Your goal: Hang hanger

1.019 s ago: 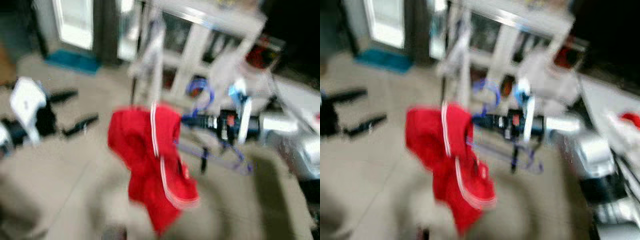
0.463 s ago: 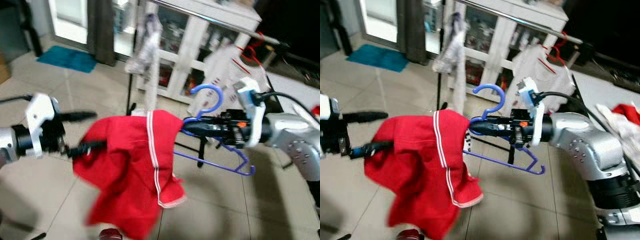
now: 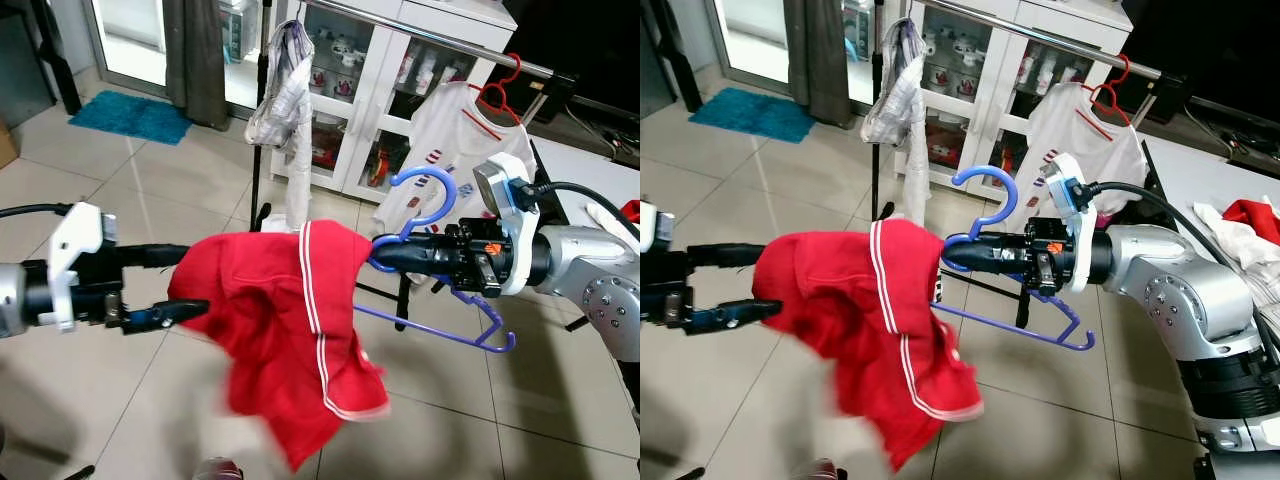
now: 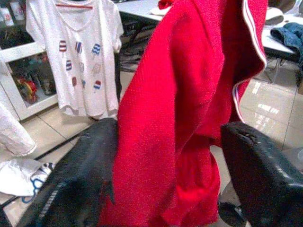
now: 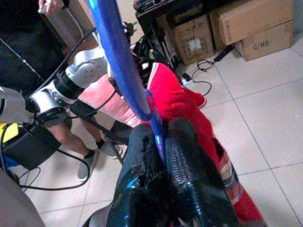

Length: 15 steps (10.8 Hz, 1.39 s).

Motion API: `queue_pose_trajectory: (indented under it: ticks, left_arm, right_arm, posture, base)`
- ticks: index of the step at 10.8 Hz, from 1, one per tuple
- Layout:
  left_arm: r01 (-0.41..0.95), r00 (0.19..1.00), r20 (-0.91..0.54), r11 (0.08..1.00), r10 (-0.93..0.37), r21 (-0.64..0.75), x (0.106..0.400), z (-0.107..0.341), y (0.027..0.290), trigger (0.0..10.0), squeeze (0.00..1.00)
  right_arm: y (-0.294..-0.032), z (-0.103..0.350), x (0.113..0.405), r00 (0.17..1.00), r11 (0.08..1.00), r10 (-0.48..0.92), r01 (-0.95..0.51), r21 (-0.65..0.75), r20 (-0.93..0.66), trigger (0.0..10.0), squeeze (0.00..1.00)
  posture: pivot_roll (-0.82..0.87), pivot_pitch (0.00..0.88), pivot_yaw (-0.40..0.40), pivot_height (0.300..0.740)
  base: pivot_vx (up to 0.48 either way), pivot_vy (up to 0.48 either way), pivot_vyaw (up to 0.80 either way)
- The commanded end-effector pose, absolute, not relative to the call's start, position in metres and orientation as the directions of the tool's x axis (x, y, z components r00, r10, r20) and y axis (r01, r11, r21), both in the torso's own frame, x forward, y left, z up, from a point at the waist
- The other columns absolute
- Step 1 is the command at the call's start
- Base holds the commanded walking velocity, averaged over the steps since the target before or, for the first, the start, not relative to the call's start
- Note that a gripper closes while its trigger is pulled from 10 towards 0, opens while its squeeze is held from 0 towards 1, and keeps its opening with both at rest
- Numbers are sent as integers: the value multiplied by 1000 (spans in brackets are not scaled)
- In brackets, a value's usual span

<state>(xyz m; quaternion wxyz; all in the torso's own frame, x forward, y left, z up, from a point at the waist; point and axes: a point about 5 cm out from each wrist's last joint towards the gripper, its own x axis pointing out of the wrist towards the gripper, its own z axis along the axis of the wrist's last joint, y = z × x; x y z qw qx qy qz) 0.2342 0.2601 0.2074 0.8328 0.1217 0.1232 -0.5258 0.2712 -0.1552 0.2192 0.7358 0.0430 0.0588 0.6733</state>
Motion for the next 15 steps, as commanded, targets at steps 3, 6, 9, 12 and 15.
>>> queue_pose_trajectory:
  ticks: [3, 6, 9, 12, 15]
  left_arm:
    - [897, 435, -356, 433, -827, 89, 237, 207, 266, 0, 0]
    - [888, 453, -337, 449, -825, 94, 242, 212, 271, 0, 0]
    - [881, 467, -322, 463, -823, 96, 247, 214, 273, 0, 0]
    - [879, 473, -279, 468, -836, 91, 251, 219, 273, 0, 0]
    - [886, 461, -241, 459, -854, 66, 251, 224, 271, 0, 0]
  right_arm:
    - [-162, 235, 272, 71, 70, 997, -993, 93, 6, 10000, 0]
    - [-163, 238, 272, 57, 55, 998, -994, 91, 12, 10000, 0]
    - [-163, 236, 271, 60, 59, 998, -994, 89, 8, 10000, 0]
    - [-163, 237, 272, 73, 72, 997, -994, 87, 13, 10000, 0]
    - [-162, 236, 273, 78, 76, 997, -993, 86, 23, 10000, 0]
  posture:
    - [94, 0, -162, 740]
    - [91, 0, -154, 740]
    - [89, 0, -148, 740]
    - [88, 0, -144, 740]
    - [94, 0, -144, 740]
  base:
    - [0, 0, 0]
    - [0, 0, 0]
    - [0, 0, 0]
    - [0, 0, 0]
    - [0, 0, 0]
